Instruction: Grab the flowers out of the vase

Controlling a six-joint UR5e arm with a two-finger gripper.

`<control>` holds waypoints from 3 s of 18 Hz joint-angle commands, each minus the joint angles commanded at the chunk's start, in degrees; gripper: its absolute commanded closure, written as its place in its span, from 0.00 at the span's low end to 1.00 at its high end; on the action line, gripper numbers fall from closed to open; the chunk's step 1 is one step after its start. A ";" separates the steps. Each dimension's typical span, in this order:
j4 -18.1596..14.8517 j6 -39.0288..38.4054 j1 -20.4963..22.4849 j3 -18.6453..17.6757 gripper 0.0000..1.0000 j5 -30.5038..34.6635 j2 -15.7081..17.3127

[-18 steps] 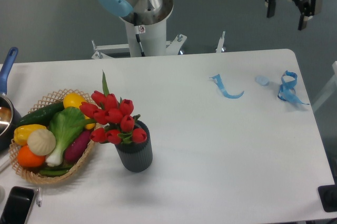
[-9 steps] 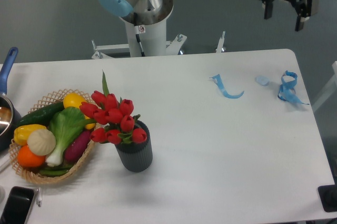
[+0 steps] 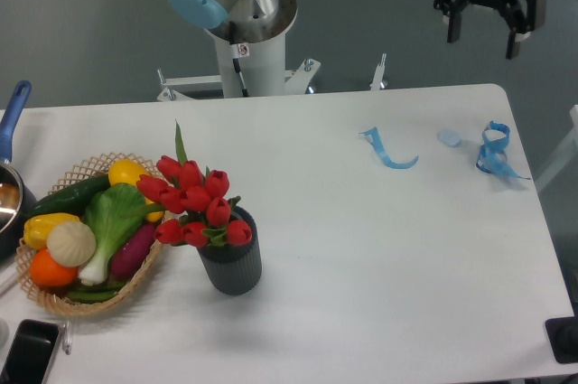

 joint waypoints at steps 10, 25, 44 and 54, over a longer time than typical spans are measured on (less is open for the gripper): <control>2.02 -22.94 -5.28 -5.61 0.00 -9.39 -0.53; 18.71 -27.27 -17.57 -11.60 0.00 -22.06 -8.78; 19.60 -22.69 -27.51 -14.50 0.00 -26.81 -12.57; 22.05 -29.28 -29.53 -12.22 0.00 -28.57 -15.64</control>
